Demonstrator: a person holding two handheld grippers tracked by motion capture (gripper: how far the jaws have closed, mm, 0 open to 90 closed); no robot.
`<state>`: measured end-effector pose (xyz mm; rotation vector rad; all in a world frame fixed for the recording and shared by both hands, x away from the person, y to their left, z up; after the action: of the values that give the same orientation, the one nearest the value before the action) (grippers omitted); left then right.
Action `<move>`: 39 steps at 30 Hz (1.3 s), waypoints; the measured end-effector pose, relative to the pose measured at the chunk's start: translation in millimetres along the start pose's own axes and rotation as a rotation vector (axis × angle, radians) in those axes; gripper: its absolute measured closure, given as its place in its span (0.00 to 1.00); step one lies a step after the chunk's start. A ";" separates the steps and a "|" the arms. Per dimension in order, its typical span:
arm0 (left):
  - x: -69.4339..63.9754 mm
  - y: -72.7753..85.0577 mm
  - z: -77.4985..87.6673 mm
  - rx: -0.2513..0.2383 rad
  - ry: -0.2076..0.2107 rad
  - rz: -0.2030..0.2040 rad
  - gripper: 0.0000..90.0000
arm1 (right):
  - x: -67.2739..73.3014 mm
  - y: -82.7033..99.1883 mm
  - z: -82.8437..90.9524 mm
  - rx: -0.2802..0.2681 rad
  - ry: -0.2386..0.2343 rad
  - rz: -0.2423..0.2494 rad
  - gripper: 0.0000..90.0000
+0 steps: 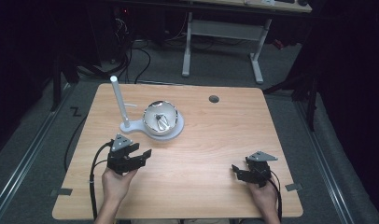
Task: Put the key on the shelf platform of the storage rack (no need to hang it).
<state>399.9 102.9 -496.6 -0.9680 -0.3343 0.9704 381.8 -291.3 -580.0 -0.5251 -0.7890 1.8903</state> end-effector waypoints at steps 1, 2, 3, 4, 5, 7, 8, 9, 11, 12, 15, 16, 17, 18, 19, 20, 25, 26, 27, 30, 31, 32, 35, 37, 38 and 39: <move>-0.5 0.9 -1.0 0.000 0.000 0.001 0.48 | 0.1 0.0 0.0 0.001 0.000 -0.002 0.33; -1.0 2.2 -1.8 0.002 0.001 0.000 0.48 | 0.0 0.0 0.0 0.000 0.000 0.001 0.33; -1.5 3.5 -2.7 0.004 0.004 0.003 0.48 | 0.0 0.0 0.0 0.000 0.000 0.000 0.33; -1.9 4.9 -3.7 0.009 0.004 0.000 0.48 | 0.0 0.0 0.0 0.000 0.000 -0.001 0.33; -2.5 6.3 -4.9 0.010 0.003 -0.001 0.48 | 0.0 0.0 0.0 0.000 0.000 0.000 0.33; -3.1 9.2 -6.9 0.016 0.002 -0.002 0.48 | 0.0 0.0 0.0 0.000 0.000 0.000 0.33; -3.7 10.5 -8.2 0.015 0.005 0.001 0.48 | 0.0 0.0 0.0 0.000 0.000 0.000 0.33; -3.9 11.8 -9.3 0.016 0.002 0.001 0.48 | 0.0 0.0 0.0 0.000 0.000 -0.001 0.33; -4.3 14.2 -11.2 0.019 0.003 0.005 0.48 | 0.0 0.0 0.0 0.000 0.000 0.000 0.33; -4.4 15.5 -12.3 0.021 0.002 0.005 0.48 | 0.0 0.0 0.0 0.000 0.000 0.000 0.33; -4.4 19.6 -15.6 0.028 -0.006 0.005 0.48 | 0.0 0.0 0.0 0.000 0.000 0.000 0.33; -4.2 21.2 -16.8 0.031 -0.009 0.003 0.48 | 0.0 0.0 0.0 0.000 0.000 -0.001 0.33; -4.1 22.7 -17.6 0.035 -0.011 0.005 0.48 | 0.0 0.0 0.0 0.000 0.000 0.000 0.33; -4.1 25.1 -19.7 0.038 -0.008 0.012 0.48 | 0.0 0.0 0.0 0.000 0.000 -0.001 0.33; -4.3 27.3 -21.3 0.044 -0.004 0.017 0.48 | 0.0 0.0 0.0 0.000 0.000 0.000 0.33; -5.1 29.5 -22.8 0.046 -0.003 0.019 0.48 | 0.0 0.0 0.0 0.000 0.000 -0.001 0.33; -8.7 39.4 -30.0 0.066 -0.005 0.020 0.47 | 0.0 0.0 0.0 0.000 0.000 0.000 0.33; -8.7 40.6 -31.0 0.069 -0.008 0.017 0.47 | 0.0 0.0 0.0 0.000 0.000 0.000 0.33; -8.7 41.6 -32.0 0.071 -0.009 0.018 0.47 | 0.0 0.0 0.0 0.000 0.000 -0.001 0.33; -8.4 45.0 -34.5 0.081 -0.022 0.007 0.47 | 0.0 0.0 0.0 0.000 0.000 0.000 0.33; -8.6 46.4 -35.2 0.084 -0.023 0.009 0.47 | 0.0 0.0 0.0 0.000 0.000 0.000 0.33; -8.7 47.9 -35.8 0.086 -0.022 0.009 0.47 | 0.1 0.0 0.0 0.000 0.000 -0.001 0.33; -8.7 52.6 -38.0 0.095 -0.035 -0.001 0.47 | 0.0 0.0 0.0 0.000 0.000 0.000 0.33; -8.4 54.8 -39.3 0.098 -0.047 -0.011 0.47 | 0.0 0.0 0.0 0.000 0.000 0.000 0.33; -8.4 55.5 -40.0 0.098 -0.049 -0.010 0.47 | 0.0 0.0 0.0 0.000 0.000 0.000 0.33; -8.1 56.3 -40.8 0.096 -0.056 -0.010 0.47 | 0.0 0.0 0.0 0.000 0.000 0.000 0.33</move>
<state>390.7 85.8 -563.8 -0.8522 -0.3365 0.9968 381.8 -291.3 -580.0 -0.5251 -0.7891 1.8908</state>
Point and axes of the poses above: each handheld gripper's, and its own axes: z roughly backward along the jaws, y roughly out of its underside, x roughly to its left, the point moved 7 cm from there along -z, roughly forward along the jaws
